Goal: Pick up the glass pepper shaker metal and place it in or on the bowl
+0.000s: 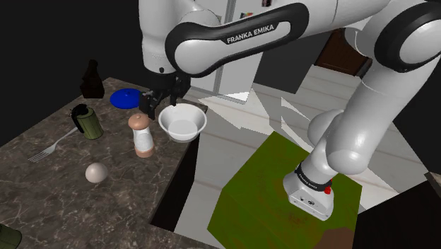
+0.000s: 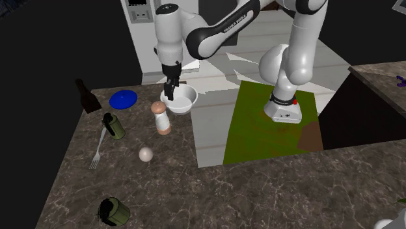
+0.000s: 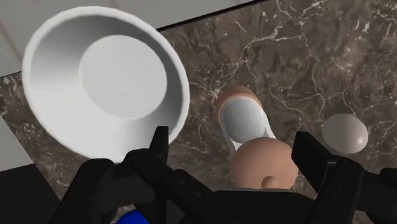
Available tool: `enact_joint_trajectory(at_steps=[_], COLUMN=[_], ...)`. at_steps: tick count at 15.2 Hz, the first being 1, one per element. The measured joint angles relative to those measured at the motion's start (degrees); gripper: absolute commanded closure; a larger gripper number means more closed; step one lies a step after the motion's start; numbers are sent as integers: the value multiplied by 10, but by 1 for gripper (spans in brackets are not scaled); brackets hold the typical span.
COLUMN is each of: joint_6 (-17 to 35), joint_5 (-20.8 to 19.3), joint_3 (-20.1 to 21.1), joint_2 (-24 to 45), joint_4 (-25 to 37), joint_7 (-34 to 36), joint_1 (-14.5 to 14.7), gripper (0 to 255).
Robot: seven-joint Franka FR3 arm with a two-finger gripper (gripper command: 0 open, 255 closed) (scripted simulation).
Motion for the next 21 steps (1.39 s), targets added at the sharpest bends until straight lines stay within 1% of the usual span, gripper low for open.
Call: enact_joint_trajectory(at_steps=[2, 4, 6, 13, 19, 20, 21], joint_6=[0, -9, -8, 31, 35, 35, 35], joint_5=[-23, -50, -63, -79, -80, -80, -80], joint_3=[1, 2, 0, -6, -7, -7, -7], joint_2=[40, 92, 116, 143, 146, 146, 146], joint_4=[40, 98, 120, 105, 104, 104, 105], joint_7=[17, 39, 48, 59, 60, 60, 60], joint_1=[12, 32, 41, 47, 48, 48, 48], gripper=[0, 0, 0, 0, 0, 255, 255])
